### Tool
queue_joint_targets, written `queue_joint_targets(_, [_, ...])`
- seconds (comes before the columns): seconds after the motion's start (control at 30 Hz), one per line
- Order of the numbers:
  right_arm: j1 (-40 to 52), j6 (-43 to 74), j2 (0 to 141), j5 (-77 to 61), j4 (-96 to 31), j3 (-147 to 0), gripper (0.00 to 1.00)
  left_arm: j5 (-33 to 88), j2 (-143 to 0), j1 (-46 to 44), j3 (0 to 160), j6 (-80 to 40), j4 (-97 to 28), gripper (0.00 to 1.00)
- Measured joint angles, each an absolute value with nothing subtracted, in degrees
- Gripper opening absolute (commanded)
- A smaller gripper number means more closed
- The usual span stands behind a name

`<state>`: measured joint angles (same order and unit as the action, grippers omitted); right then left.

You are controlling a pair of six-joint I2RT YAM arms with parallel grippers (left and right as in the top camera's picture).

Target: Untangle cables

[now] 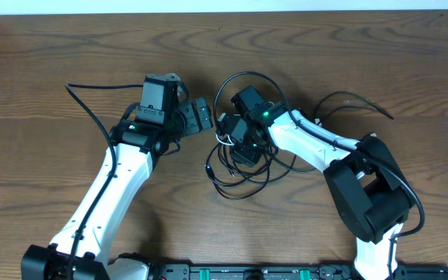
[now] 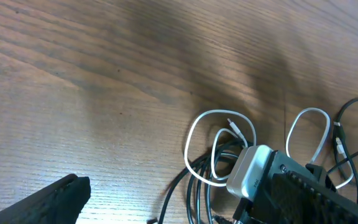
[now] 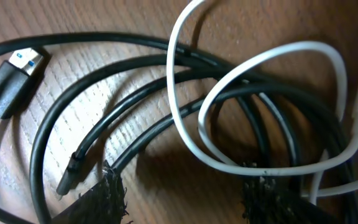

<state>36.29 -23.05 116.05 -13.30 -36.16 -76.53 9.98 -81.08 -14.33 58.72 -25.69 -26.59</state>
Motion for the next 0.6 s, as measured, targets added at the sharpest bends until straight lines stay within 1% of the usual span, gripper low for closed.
queue_joint_targets(0.13, [36.3, -23.6, 116.0, -13.5, -35.2, -76.5, 0.66, 10.0, -81.1, -14.3, 58.7, -25.7, -26.6, 1.00])
queue_joint_targets(0.27, [36.3, -24.0, 116.0, -13.5, -34.9, -76.5, 0.65, 10.0, -81.1, -14.3, 58.7, -25.7, -26.6, 1.00])
queue_joint_targets(0.6, [37.9, -25.1, 116.0, -15.6, -35.2, -76.5, 0.52, 10.0, -81.1, -14.3, 58.7, -25.7, -26.6, 1.00])
